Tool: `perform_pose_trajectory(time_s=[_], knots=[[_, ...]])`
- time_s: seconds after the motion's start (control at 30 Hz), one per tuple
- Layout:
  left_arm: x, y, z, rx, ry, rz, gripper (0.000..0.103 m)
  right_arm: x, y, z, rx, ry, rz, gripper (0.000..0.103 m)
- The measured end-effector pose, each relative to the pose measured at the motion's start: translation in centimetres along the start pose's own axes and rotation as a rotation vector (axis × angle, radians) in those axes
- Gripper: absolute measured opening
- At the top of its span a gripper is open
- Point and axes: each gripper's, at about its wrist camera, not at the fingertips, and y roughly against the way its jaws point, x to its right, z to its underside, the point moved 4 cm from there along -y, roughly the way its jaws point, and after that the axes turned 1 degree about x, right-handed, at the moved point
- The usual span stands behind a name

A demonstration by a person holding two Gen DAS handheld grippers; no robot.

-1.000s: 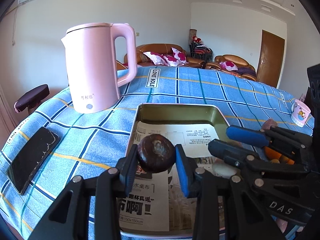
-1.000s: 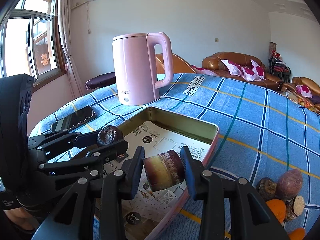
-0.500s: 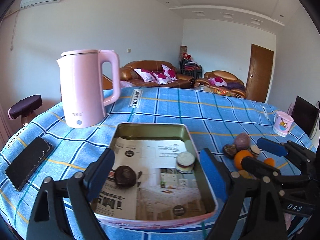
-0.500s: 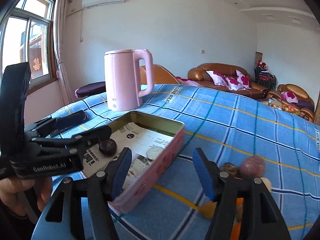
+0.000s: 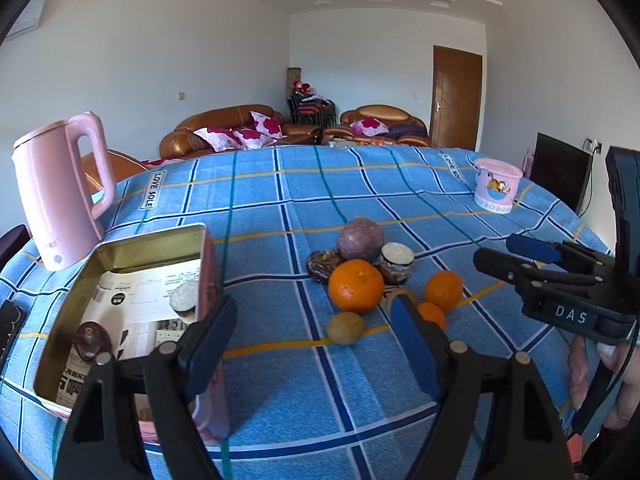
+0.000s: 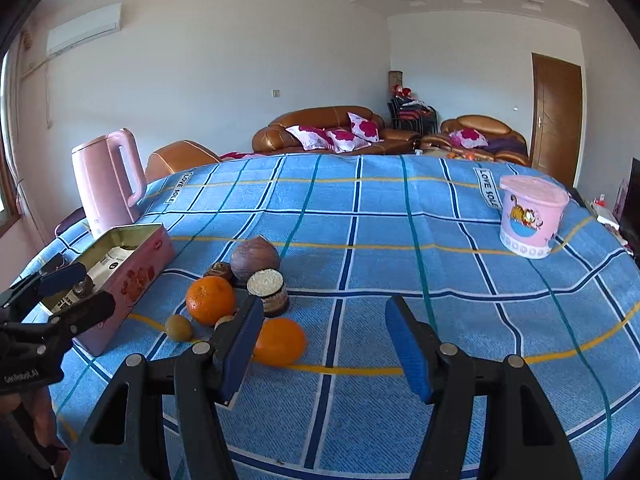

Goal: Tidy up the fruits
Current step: 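Move both open grippers back to the fruit cluster, then grasp an orange with the right gripper while the left grasps a brown kiwi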

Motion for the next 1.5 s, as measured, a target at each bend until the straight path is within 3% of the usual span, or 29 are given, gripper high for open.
perform_pose_trajectory(time_s=[0.1, 0.27, 0.43, 0.53, 0.63, 0.83, 0.9, 1.1, 1.2, 1.5], knots=[[0.2, -1.3, 0.4, -0.052, -0.012, 0.003, 0.064, -0.4, -0.4, 0.5, -0.011, 0.013, 0.01, 0.065], [0.0, -2.4, 1.2, -0.105, 0.004, 0.034, 0.05, -3.2, 0.2, 1.2, 0.009, 0.065, -0.076, 0.065], [-1.4, -2.1, 1.6, -0.103, -0.014, -0.005, 0.052, -6.5, -0.2, 2.1, -0.009, 0.188, -0.108, 0.062], [-3.0, -1.7, 1.4, -0.087, -0.02, -0.047, 0.051, -7.6, -0.5, 2.4, -0.033, 0.229, -0.129, 0.047], [-4.6, -1.4, 1.4, -0.073, 0.004, -0.072, 0.049, -7.8, -1.1, 2.8, -0.067, 0.241, -0.13, 0.043], [-3.6, -1.2, 1.2, -0.064, 0.027, -0.005, 0.056, -8.1, -2.3, 3.2, -0.142, 0.265, -0.133, 0.043], [-2.7, -1.4, 1.1, -0.07, 0.017, 0.016, 0.065, -7.9, -2.6, 3.2, -0.166, 0.257, -0.128, 0.043], [-1.3, -2.0, 0.6, -0.092, -0.001, 0.053, 0.066, -7.5, -3.3, 3.4, -0.214, 0.232, -0.127, 0.043], [-0.9, -2.2, 0.7, -0.101, -0.015, 0.059, 0.066, -7.2, -3.1, 3.3, -0.199, 0.216, -0.129, 0.035], [0.6, -3.7, 1.3, -0.166, -0.028, 0.136, 0.055, -6.4, -1.8, 2.7, -0.1, 0.14, -0.144, 0.035]])
